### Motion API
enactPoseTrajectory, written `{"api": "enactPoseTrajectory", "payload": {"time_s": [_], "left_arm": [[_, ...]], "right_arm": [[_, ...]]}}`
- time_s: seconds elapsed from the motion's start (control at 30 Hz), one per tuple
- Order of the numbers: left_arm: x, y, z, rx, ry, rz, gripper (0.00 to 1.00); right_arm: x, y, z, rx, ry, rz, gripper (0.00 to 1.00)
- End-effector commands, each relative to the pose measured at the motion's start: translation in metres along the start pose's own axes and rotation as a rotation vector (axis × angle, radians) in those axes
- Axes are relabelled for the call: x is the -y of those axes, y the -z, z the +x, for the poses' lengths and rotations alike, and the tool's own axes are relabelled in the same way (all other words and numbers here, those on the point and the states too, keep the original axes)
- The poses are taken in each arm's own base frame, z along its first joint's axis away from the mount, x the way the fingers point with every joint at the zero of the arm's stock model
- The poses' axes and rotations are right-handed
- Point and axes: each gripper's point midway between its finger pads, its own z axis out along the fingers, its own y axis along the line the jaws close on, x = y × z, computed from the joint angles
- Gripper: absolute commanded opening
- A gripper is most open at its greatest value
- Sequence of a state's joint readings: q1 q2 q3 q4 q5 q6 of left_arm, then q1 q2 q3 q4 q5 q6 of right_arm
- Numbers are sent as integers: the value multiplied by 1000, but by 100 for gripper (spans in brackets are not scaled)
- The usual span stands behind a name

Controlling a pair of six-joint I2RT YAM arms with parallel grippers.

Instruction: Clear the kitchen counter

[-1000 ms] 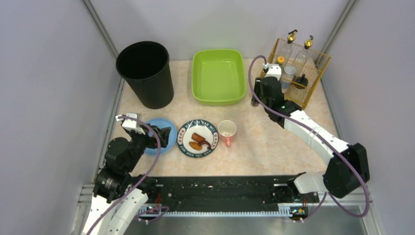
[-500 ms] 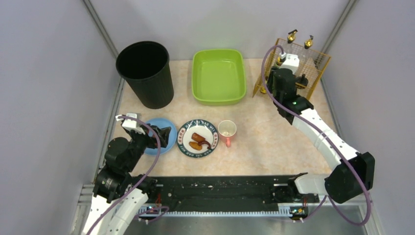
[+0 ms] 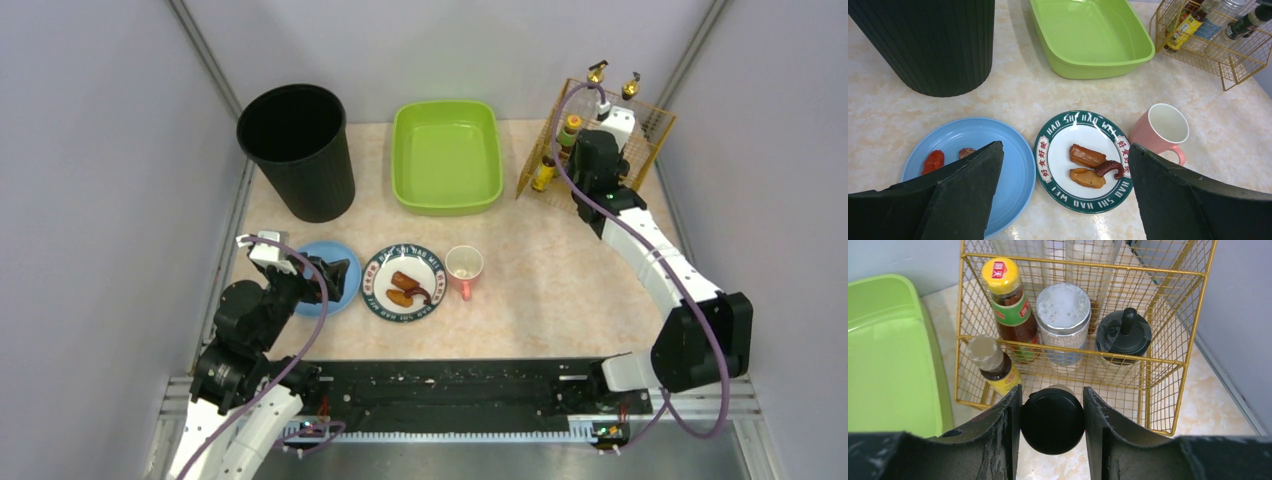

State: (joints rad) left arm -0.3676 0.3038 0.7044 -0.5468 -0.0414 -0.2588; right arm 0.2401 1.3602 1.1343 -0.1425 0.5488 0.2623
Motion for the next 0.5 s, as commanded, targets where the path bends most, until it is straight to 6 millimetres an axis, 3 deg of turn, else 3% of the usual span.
{"api": "enactPoseTrajectory", "payload": {"time_s": [0.0,0.47], "left_arm": [[4,-3,-4,16,-10,23,99],[4,-4,-4,14,-10,23,99]], "right_arm": [[1,-13,-32,84,-87,17,0],[-4,-49,1,13,-89,36,0]]}}
